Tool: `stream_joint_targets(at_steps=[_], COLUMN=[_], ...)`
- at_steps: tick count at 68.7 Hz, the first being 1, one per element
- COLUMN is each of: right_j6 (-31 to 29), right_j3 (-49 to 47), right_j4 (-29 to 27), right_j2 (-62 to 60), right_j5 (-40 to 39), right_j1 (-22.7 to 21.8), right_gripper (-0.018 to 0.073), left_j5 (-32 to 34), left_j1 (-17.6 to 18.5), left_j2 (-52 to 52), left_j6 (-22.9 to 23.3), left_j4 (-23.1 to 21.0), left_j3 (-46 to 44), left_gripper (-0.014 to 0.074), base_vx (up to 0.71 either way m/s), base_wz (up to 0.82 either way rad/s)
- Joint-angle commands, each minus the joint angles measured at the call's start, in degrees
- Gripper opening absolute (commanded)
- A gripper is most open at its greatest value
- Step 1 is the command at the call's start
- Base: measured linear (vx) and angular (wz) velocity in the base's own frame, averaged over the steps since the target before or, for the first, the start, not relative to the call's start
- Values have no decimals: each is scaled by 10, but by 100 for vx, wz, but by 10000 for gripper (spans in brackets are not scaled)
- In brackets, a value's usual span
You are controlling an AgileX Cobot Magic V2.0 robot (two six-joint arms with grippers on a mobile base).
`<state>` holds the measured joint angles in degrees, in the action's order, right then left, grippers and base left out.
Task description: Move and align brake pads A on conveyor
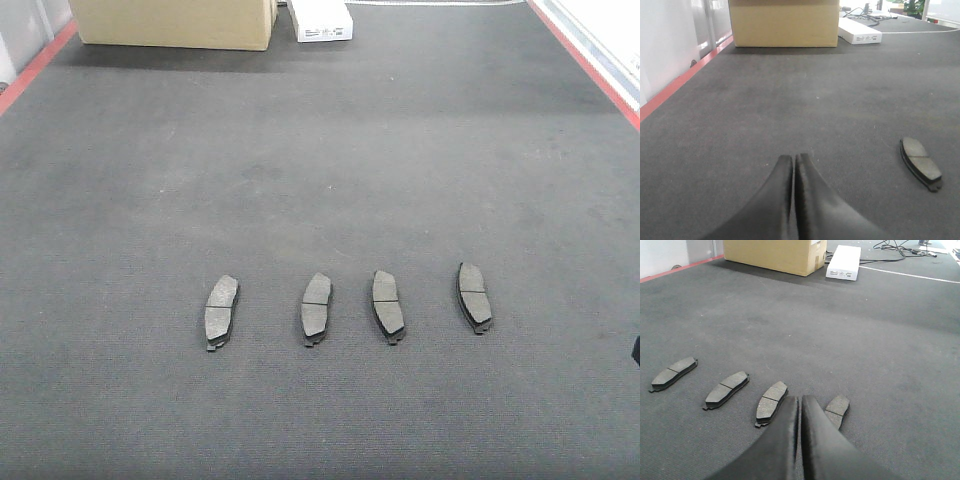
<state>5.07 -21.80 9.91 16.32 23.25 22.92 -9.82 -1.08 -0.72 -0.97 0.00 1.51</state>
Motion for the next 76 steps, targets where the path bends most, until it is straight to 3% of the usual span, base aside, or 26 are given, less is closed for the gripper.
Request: stream_joint_targets(at_steps=[1, 58, 66, 76], right_j6=[-5, -6, -5, -7], right_j3=[-14, -14, 7, 76], right_j4=[8, 13, 9, -4], right_j2=[5, 5, 5, 5], right_j5=[-43, -43, -84, -198], right_j1=[0, 0, -2, -29], right_gripper=[-3, -3, -3, -3], left_j5=[79, 77, 77, 77], left_j1=[-1, -1, -1, -1], left_j2=[-8, -8, -8, -8], left_j6=[4, 4, 4, 4], left_j4=[0, 0, 0, 0], left_j3=[-11, -11, -11, -11], left_gripper=[-6, -6, -6, -6], base_vx=[0, 0, 0, 0], base_wz=[0, 0, 0, 0])
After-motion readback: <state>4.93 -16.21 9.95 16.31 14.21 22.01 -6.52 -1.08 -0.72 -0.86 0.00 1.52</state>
